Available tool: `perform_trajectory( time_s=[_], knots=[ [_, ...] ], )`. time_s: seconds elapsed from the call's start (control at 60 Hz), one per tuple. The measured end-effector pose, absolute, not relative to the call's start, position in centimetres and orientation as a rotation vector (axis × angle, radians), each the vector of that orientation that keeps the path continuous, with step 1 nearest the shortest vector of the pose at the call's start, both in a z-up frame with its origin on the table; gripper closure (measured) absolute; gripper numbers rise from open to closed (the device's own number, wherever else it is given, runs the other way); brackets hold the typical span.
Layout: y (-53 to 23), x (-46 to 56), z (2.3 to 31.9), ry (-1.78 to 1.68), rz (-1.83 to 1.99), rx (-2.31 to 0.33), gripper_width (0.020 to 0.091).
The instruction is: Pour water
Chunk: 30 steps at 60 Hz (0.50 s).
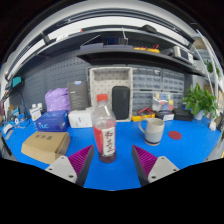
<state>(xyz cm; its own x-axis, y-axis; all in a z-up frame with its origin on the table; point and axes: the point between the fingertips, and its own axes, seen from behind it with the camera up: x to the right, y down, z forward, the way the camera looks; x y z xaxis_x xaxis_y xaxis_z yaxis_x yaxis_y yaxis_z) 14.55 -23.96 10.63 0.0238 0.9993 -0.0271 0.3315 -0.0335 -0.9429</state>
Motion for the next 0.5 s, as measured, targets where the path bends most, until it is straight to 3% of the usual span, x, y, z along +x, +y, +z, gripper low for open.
perform_trajectory(
  time_s=[0.2, 0.5],
  knots=[
    [-26.7, 10.1, 8.8, -1.475, 1.014, -1.455, 0.0338],
    [-26.8, 4.2, 9.2, -1.440, 1.041, -1.395, 0.0362]
  ],
)
